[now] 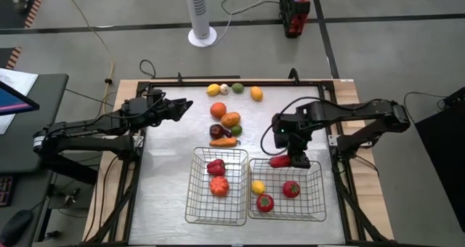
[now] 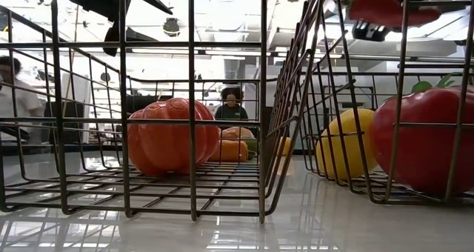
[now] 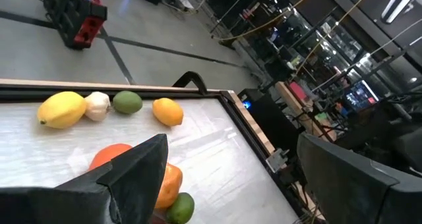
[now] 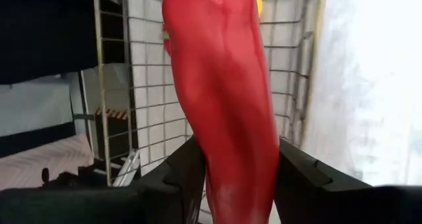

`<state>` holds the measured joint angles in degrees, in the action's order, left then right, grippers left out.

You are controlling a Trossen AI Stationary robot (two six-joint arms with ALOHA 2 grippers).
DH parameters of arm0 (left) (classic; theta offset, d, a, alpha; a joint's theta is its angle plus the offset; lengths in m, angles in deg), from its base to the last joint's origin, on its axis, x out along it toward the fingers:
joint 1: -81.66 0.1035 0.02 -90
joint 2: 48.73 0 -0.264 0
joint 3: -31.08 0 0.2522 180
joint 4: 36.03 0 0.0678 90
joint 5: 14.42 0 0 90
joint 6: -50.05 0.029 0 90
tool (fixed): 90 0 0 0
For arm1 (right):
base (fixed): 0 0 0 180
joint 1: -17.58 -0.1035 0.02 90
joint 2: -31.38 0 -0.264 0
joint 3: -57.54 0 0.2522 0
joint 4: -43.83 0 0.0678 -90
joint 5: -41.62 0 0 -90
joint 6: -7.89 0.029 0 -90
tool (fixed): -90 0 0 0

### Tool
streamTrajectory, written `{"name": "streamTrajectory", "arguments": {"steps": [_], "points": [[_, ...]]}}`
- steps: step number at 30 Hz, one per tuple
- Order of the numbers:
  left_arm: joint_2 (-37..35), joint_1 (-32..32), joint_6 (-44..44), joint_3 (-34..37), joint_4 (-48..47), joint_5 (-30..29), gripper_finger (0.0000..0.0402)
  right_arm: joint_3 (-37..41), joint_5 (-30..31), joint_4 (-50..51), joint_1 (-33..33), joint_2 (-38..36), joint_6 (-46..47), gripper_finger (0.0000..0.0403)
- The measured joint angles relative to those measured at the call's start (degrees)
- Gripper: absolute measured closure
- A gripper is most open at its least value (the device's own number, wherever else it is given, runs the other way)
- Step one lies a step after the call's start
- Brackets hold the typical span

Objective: Sort produce into baskets
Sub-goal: Put the red chili into the left wire basket, then put the potato into the left wire basket

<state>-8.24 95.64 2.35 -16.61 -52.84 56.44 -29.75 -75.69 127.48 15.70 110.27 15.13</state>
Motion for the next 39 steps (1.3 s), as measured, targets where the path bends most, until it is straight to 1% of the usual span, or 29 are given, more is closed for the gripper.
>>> {"name": "streamTrajectory", "arguments": {"steps": [7, 11, 13, 16, 24, 27, 30, 32, 36, 39], "points": [[-0.01, -0.01, 0.09, 0.00, 0.01, -0.18, 0.0078, -0.02, 0.14, -1.81, -2.34, 0.18, 0.40, 0.0231], [0.00, -0.02, -0.55, 0.00, 0.11, 0.42, 0.0078, -0.61, 0.19, -7.07, -0.63, 0.46, 0.30, 0.0231], [0.00, -0.01, -1.03, 0.00, 0.21, 0.45, 0.0078, -2.24, 0.20, -9.99, 0.99, 1.95, 0.24, 0.0231], [0.00, -0.02, -1.07, 0.02, 1.47, 0.45, 0.0078, -5.97, 0.24, -11.50, 2.68, 6.16, -1.94, 0.0231], [-0.02, -0.02, -0.96, 0.04, 4.19, -1.69, 0.0078, -18.96, 0.21, -12.42, 3.67, 21.02, -14.69, 0.0231], [-0.02, -0.02, -2.02, 0.04, 4.09, -1.41, 0.0078, -23.91, 0.15, -11.92, 4.61, 24.98, -18.84, 0.0227], [-0.02, -0.02, -2.14, 0.04, 3.85, -1.15, 0.0078, -28.15, 0.02, -12.15, 5.69, 27.95, -22.05, 0.0209], [-0.02, -0.02, -2.10, 0.04, 3.40, -1.16, 0.0078, -30.21, -0.38, -12.25, 6.22, 29.69, -23.51, 0.0187], [-0.02, -0.02, -2.15, 0.04, 1.48, -1.34, 0.0078, -33.83, -4.83, -11.69, 6.99, 33.19, -24.23, 0.0139], [-0.02, -0.02, -4.21, 0.04, -0.46, -1.29, 0.0078, -35.77, -5.34, -11.73, 7.07, 34.85, -24.60, 0.0115]]}}
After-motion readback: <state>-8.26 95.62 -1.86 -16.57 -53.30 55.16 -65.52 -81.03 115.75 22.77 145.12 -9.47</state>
